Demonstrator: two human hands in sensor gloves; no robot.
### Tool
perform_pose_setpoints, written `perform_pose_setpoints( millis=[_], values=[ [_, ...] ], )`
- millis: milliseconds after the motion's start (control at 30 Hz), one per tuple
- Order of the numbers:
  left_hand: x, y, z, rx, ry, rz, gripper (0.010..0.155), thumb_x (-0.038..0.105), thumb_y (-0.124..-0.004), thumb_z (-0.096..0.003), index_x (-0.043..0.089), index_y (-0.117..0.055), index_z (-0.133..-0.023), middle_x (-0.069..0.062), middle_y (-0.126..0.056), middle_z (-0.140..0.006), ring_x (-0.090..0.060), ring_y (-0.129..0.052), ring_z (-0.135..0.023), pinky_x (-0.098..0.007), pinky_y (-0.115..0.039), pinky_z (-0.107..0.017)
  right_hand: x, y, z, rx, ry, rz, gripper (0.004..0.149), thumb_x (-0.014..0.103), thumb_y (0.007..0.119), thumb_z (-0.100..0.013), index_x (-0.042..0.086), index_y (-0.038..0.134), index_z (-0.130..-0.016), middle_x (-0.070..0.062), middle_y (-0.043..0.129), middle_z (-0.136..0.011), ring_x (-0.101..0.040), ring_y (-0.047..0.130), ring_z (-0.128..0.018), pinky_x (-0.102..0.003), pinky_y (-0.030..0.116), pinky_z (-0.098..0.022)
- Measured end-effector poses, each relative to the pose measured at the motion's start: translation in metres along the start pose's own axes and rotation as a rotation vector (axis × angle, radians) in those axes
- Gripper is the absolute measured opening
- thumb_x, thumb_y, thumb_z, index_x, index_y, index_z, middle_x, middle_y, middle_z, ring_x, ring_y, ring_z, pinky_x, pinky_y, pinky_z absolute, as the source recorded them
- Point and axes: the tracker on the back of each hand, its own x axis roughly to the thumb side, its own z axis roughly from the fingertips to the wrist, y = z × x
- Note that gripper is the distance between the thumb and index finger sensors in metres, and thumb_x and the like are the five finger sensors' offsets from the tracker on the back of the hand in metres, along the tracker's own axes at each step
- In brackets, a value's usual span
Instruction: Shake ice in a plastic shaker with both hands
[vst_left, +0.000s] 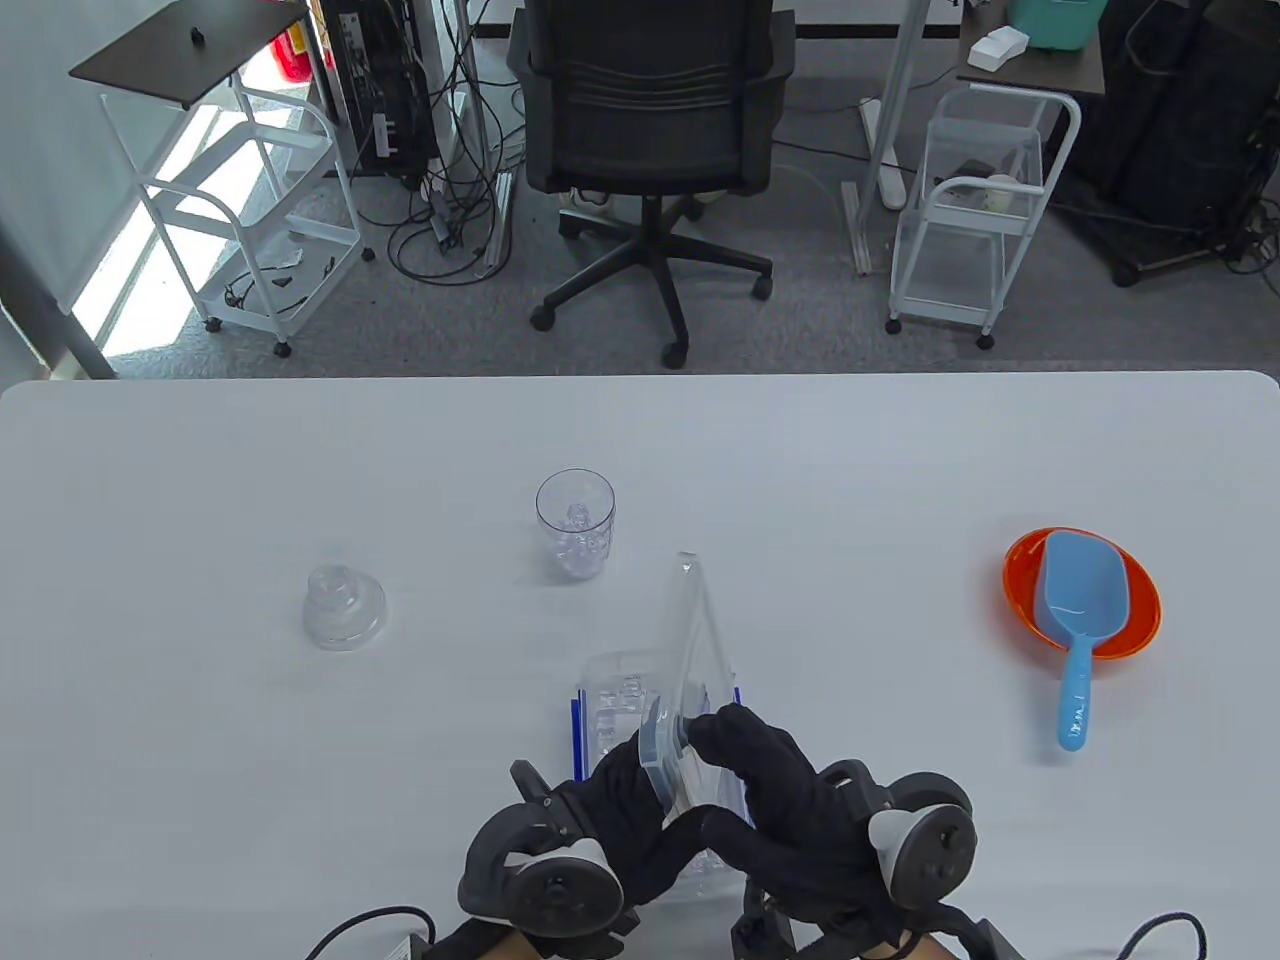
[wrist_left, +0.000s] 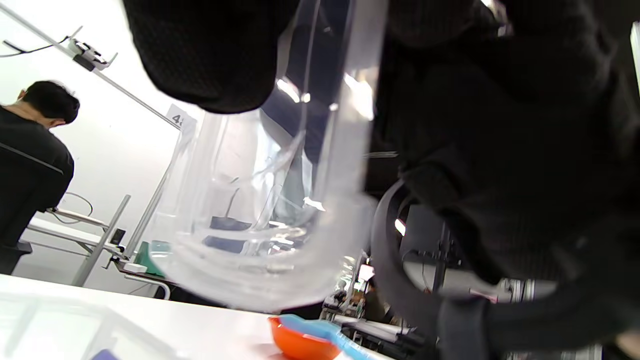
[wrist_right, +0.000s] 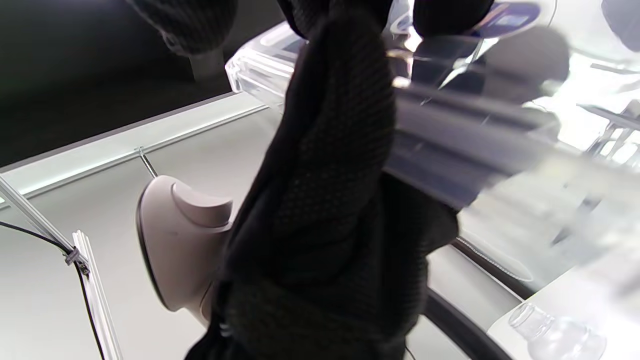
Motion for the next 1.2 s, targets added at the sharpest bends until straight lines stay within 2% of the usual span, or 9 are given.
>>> perform_pose_setpoints(
  millis=[133,367,533,667,800,833,1000,1133,1200],
  values=[
    [-0.004,0.006,0.000,0.075,0.083,0.108,0.078,0.032,-0.063,-0.0612,-0.011,-0.016,-0.107,-0.030,-0.053,-0.109,-0.043,-0.083,-0.087,-0.043,-0.079,-0.062,-0.007,-0.004,0.001,-0.048,0.071,0.036,0.071,0.038,0.062,-0.059,0.007,0.023,-0.109,-0.015,0.047,-0.105,-0.042,0.059,-0.092,-0.065,0.061,-0.063],
    [-0.010,0.021,0.004,0.234,0.158,-0.040,0.070,0.027,-0.071,-0.0565,-0.013,-0.037,-0.103,-0.020,-0.080,-0.090,-0.030,-0.103,-0.062,-0.029,-0.092,-0.043,-0.038,-0.021,0.007,-0.109,0.339,0.235,0.080,0.042,0.061,-0.060,0.001,0.012,-0.108,-0.031,0.021,-0.110,-0.059,0.033,-0.095,-0.073,0.044,-0.062],
    [-0.019,0.035,0.009,0.305,0.222,0.113,0.067,0.026,-0.070,-0.0576,-0.008,-0.037,-0.104,-0.019,-0.081,-0.090,-0.029,-0.104,-0.061,-0.029,-0.092,-0.043,-0.057,-0.030,0.013,-0.114,0.525,0.252,0.082,0.043,0.061,-0.060,0.002,0.009,-0.108,-0.036,0.010,-0.108,-0.068,0.028,-0.091,-0.076,0.044,-0.059],
    [-0.029,0.047,0.015,0.370,0.259,0.227,0.067,0.026,-0.069,-0.0581,-0.008,-0.036,-0.105,-0.018,-0.080,-0.091,-0.029,-0.104,-0.063,-0.029,-0.092,-0.044,-0.068,-0.026,0.015,-0.039,0.574,0.174,0.080,0.040,0.063,-0.060,0.000,0.014,-0.108,-0.038,0.027,-0.108,-0.064,0.055,-0.087,-0.073,0.059,-0.055],
    [-0.039,0.049,0.017,0.370,0.245,0.210,0.067,0.027,-0.068,-0.0588,-0.007,-0.034,-0.106,-0.019,-0.079,-0.093,-0.029,-0.104,-0.066,-0.027,-0.093,-0.047,-0.065,-0.019,0.011,0.010,0.495,0.137,0.069,0.034,0.066,-0.059,-0.001,0.036,-0.109,-0.028,0.059,-0.102,-0.041,0.086,-0.073,-0.048,0.082,-0.049],
    [-0.042,0.048,0.017,0.345,0.246,0.171,0.068,0.027,-0.068,-0.0590,-0.007,-0.034,-0.106,-0.018,-0.080,-0.093,-0.027,-0.105,-0.066,-0.026,-0.094,-0.047,-0.062,-0.016,0.009,0.018,0.477,0.132,0.070,0.033,0.067,-0.058,-0.004,0.034,-0.108,-0.030,0.057,-0.102,-0.047,0.084,-0.070,-0.050,0.081,-0.047],
    [-0.051,0.044,0.018,0.338,0.296,0.307,0.067,0.027,-0.068,-0.0590,-0.007,-0.035,-0.106,-0.018,-0.080,-0.093,-0.028,-0.105,-0.067,-0.027,-0.095,-0.048,-0.060,-0.017,0.011,0.037,0.503,0.220,0.074,0.035,0.068,-0.057,-0.005,0.033,-0.108,-0.031,0.056,-0.102,-0.045,0.083,-0.070,-0.047,0.081,-0.046],
    [-0.055,0.040,0.019,0.325,0.311,0.414,0.067,0.026,-0.068,-0.0594,-0.006,-0.033,-0.107,-0.019,-0.079,-0.094,-0.029,-0.104,-0.067,-0.027,-0.094,-0.049,-0.058,-0.018,0.011,0.000,0.511,0.179,0.076,0.036,0.069,-0.057,-0.004,0.030,-0.109,-0.031,0.051,-0.105,-0.056,0.070,-0.082,-0.064,0.071,-0.052],
    [-0.055,0.038,0.018,0.301,0.296,0.368,0.067,0.026,-0.067,-0.0597,-0.005,-0.032,-0.107,-0.018,-0.078,-0.095,-0.028,-0.103,-0.069,-0.027,-0.094,-0.050,-0.059,-0.019,0.012,0.001,0.502,0.169,0.077,0.035,0.069,-0.057,-0.007,0.028,-0.107,-0.035,0.052,-0.103,-0.055,0.075,-0.079,-0.062,0.074,-0.052]
  ],
)
